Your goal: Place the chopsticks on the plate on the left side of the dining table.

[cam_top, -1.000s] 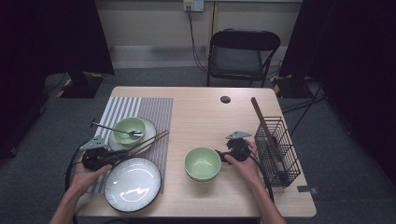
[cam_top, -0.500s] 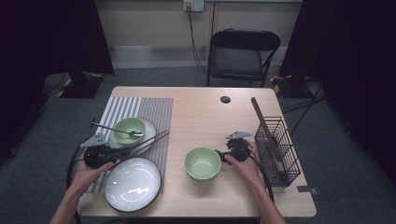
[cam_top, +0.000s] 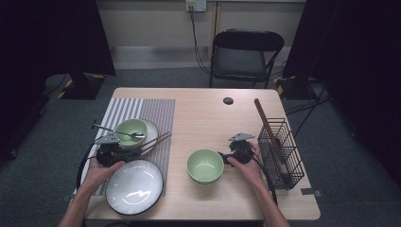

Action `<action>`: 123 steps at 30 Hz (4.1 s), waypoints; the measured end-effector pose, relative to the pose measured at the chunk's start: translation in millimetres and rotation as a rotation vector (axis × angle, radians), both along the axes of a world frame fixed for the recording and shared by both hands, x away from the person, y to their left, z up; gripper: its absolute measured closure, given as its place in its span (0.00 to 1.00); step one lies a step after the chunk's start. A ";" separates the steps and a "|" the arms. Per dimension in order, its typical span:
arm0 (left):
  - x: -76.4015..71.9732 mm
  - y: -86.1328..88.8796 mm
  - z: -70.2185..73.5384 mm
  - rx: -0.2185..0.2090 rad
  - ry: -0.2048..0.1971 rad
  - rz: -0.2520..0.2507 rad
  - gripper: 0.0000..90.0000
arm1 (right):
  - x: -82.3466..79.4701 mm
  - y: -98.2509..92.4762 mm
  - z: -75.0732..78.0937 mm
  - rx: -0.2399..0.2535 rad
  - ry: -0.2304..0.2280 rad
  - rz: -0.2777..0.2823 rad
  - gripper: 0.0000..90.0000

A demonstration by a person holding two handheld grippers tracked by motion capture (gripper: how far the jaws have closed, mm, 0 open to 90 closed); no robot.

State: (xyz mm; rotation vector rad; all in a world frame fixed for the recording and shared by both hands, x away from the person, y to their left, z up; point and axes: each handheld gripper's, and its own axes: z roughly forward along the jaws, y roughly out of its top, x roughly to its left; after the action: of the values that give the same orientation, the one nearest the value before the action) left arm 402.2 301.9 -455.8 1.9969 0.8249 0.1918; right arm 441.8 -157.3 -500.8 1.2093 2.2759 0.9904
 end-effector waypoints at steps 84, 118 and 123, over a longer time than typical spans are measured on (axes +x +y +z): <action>-5.3 40.7 -3.8 -0.039 0.020 0.109 0.87 | -0.1 0.2 0.0 0.000 0.000 -0.002 0.16; 5.1 40.7 -20.0 0.044 0.046 0.139 0.80 | -0.1 0.2 0.0 0.000 0.000 -0.002 0.16; 4.2 45.1 -19.5 0.041 0.049 0.142 0.79 | -0.1 0.2 0.0 -0.001 0.000 -0.002 0.16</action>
State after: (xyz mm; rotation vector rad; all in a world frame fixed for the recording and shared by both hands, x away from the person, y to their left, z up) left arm 406.5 347.0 -475.2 1.9882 1.0025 0.2444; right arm 441.7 -157.1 -500.8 1.2106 2.2743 0.9892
